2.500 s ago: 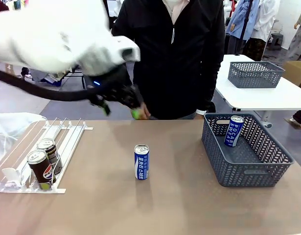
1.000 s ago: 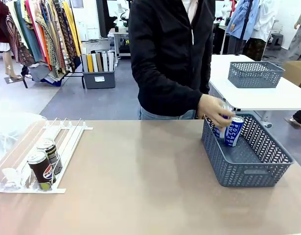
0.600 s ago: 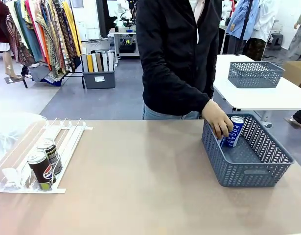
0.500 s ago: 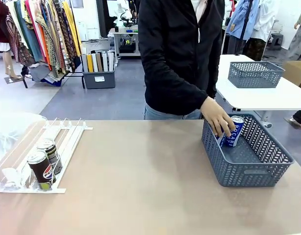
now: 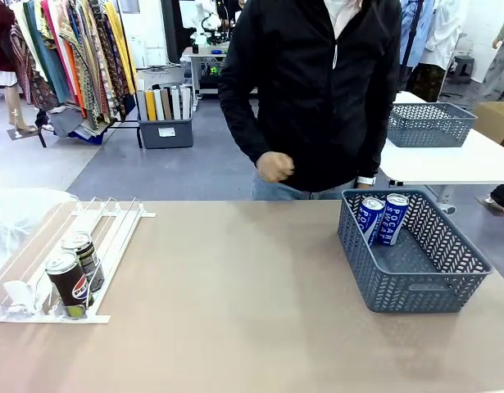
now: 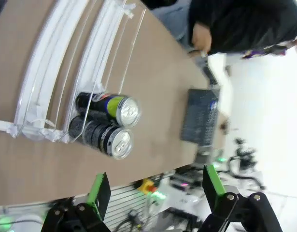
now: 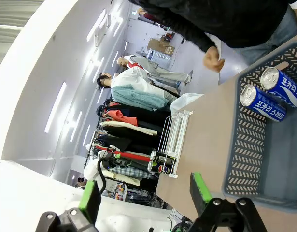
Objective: Retrieve and store the cans from the dispenser.
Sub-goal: Pick up one can from the Automatic Can Dispenser and place it in the middle of the table.
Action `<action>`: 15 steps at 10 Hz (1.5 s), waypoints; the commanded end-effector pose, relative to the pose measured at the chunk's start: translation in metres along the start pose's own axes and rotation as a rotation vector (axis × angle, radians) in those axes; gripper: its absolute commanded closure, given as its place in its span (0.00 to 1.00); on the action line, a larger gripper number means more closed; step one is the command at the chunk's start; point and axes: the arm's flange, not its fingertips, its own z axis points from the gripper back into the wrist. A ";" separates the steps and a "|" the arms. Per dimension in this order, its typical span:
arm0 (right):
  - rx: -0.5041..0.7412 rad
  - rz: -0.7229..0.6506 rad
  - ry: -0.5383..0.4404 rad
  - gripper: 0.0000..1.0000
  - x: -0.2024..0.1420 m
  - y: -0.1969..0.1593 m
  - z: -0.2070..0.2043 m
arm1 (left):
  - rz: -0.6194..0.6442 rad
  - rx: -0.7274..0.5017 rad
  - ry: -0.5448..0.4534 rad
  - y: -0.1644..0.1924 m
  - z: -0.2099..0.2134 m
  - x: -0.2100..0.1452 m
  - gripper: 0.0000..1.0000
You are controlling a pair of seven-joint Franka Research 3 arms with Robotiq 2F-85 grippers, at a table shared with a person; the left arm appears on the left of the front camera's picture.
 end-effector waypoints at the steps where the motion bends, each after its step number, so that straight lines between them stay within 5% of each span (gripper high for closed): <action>1: 0.014 -0.001 -0.008 0.00 0.002 0.004 -0.001 | -0.121 0.291 0.072 -0.039 -0.020 -0.030 0.00; 4: 0.014 -0.001 -0.008 0.00 0.002 0.004 -0.001 | -0.350 0.610 0.196 -0.094 -0.090 -0.061 0.00; 7: 0.014 -0.001 -0.008 0.00 0.002 0.004 -0.001 | -0.484 0.921 0.164 -0.131 -0.156 -0.078 0.00; 8: 0.014 -0.001 -0.008 0.00 0.002 0.004 -0.001 | -0.419 0.953 0.051 -0.136 -0.164 -0.073 0.00; 9: 0.014 -0.001 -0.008 0.00 0.002 0.004 -0.001 | -0.473 0.826 0.221 -0.128 -0.148 -0.090 0.00; 12: 0.014 -0.001 -0.008 0.00 0.002 0.004 -0.001 | -0.482 0.868 0.184 -0.134 -0.162 -0.088 0.00; 15: 0.014 -0.001 -0.008 0.00 0.002 0.004 -0.001 | -0.547 0.863 0.152 -0.097 -0.188 -0.067 0.00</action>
